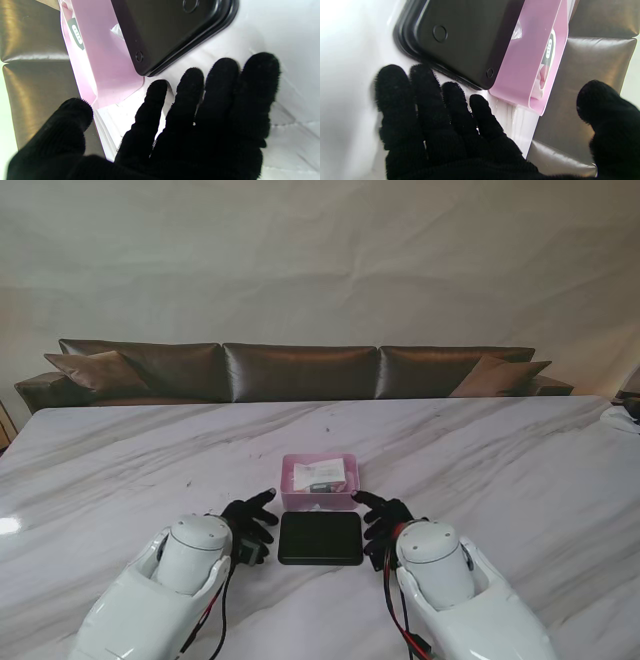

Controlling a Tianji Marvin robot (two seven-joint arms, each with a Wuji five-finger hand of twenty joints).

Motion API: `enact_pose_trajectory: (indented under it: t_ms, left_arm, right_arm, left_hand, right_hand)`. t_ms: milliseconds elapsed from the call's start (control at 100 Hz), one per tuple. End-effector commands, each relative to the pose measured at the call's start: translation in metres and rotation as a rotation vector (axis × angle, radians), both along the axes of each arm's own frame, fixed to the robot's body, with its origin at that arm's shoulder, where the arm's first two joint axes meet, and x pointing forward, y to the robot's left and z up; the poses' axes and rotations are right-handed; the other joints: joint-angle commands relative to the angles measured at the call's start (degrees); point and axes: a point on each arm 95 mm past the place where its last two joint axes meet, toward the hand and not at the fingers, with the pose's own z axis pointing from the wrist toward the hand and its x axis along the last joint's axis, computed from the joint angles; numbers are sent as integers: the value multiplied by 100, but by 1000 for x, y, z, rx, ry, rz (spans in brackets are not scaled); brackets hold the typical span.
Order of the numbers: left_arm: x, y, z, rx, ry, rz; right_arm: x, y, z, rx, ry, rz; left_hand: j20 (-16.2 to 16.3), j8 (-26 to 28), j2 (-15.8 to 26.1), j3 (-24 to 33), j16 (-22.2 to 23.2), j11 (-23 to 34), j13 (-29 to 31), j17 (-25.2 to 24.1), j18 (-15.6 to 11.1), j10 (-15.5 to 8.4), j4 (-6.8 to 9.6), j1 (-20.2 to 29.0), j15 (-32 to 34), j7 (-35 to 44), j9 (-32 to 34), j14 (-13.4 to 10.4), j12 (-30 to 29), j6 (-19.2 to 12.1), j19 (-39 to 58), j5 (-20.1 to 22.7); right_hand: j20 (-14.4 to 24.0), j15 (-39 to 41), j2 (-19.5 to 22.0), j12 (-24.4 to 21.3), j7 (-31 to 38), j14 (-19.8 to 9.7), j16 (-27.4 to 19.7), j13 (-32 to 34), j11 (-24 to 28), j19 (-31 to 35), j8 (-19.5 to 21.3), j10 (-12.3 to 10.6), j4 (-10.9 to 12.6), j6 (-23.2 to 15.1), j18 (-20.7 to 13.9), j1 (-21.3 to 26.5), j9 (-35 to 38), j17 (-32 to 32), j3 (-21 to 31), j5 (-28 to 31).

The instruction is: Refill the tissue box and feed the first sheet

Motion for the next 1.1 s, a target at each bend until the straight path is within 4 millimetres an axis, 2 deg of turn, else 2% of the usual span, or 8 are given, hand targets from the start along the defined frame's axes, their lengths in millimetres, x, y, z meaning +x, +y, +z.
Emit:
enact_pose_trajectory:
  t_ms: [0, 750, 880, 1090]
  left_arm:
    - [-25, -3, -38, 12, 121, -20]
    - [-19, -5, -42, 5, 115, -80]
    - [-18, -5, -45, 2, 117, -96]
    - [-16, -5, -48, 5, 115, -97]
  right_arm:
    - [-9, 7, -10, 15, 36, 18]
    - [-18, 21, -7, 47, 33, 28]
    - [-18, 22, -7, 51, 31, 28]
    - [-19, 23, -5, 52, 22, 31]
  left_hand:
    - [-77, -145, 81, 77, 12, -580, -703, -13, 152, 617, 96, -70, -935, -207, -262, 1034, -302, 1024, 980, 154]
    - [-60, -112, 171, 44, -4, -560, -690, -116, 165, 459, 140, -130, -972, -159, -249, 923, -293, 873, 974, 133]
    - [43, -100, 180, 31, -22, -566, -757, -344, 176, 401, 157, -141, -1026, -145, -291, 879, -292, 836, 1043, 90]
    - [158, -78, 181, 27, -18, -556, -742, -390, 185, 396, 168, -137, -1023, -105, -282, 871, -288, 830, 1086, 80]
  right_hand:
    - [-39, -170, 92, -147, 17, 96, -151, -24, -329, -11, -59, 419, 21, 202, -159, 16, -197, 67, -131, 14]
    - [-52, -189, 143, -147, 18, 70, -160, -16, -311, -34, -65, 420, 47, 237, -166, 106, -89, 64, -207, 62]
    - [-53, -195, 143, -148, 17, 72, -161, -25, -314, -39, -66, 421, 50, 233, -171, 116, -92, 56, -216, 66]
    - [-57, -213, 148, -148, 19, 53, -168, -33, -316, -53, -65, 408, 56, 226, -177, 128, -85, 37, -223, 66]
